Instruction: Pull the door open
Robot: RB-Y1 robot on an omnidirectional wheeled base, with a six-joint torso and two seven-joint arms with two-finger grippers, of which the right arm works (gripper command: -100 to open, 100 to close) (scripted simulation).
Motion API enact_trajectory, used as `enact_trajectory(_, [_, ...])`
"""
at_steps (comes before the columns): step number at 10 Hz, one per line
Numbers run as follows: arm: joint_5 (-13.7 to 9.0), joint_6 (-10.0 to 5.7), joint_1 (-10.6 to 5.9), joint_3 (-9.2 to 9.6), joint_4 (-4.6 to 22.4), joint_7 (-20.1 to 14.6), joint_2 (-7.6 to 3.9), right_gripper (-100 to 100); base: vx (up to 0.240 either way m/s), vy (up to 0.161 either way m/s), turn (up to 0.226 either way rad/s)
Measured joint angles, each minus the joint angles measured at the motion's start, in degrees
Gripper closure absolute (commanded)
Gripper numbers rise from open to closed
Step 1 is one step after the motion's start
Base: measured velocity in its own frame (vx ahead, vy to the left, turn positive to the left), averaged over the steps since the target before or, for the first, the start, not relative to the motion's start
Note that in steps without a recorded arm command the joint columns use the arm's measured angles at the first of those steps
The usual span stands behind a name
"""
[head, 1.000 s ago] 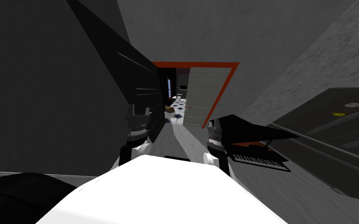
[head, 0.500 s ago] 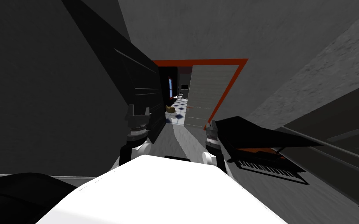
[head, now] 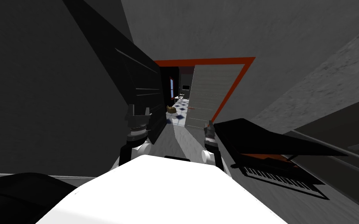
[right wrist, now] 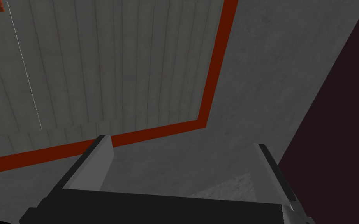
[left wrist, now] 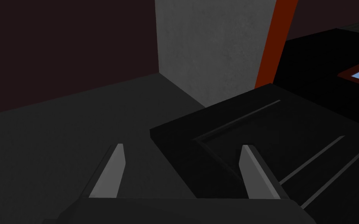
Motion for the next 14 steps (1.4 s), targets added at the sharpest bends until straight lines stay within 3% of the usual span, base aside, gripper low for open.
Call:
enact_trajectory(4, [-2.65, -0.06, -2.95, -0.13, 5.58, 0.49, -1.75, -100, 0.094, -0.005, 0.070])
enact_trajectory(9, [-6.52, -0.16, -8.29, -0.81, 14.63, 1.05, -4.27, -100, 0.095, -0.007, 0.076])
enact_trajectory(14, [-10.26, -0.15, -12.32, -1.24, 22.21, 1.49, -6.68, -100, 0.086, -0.008, 0.062])
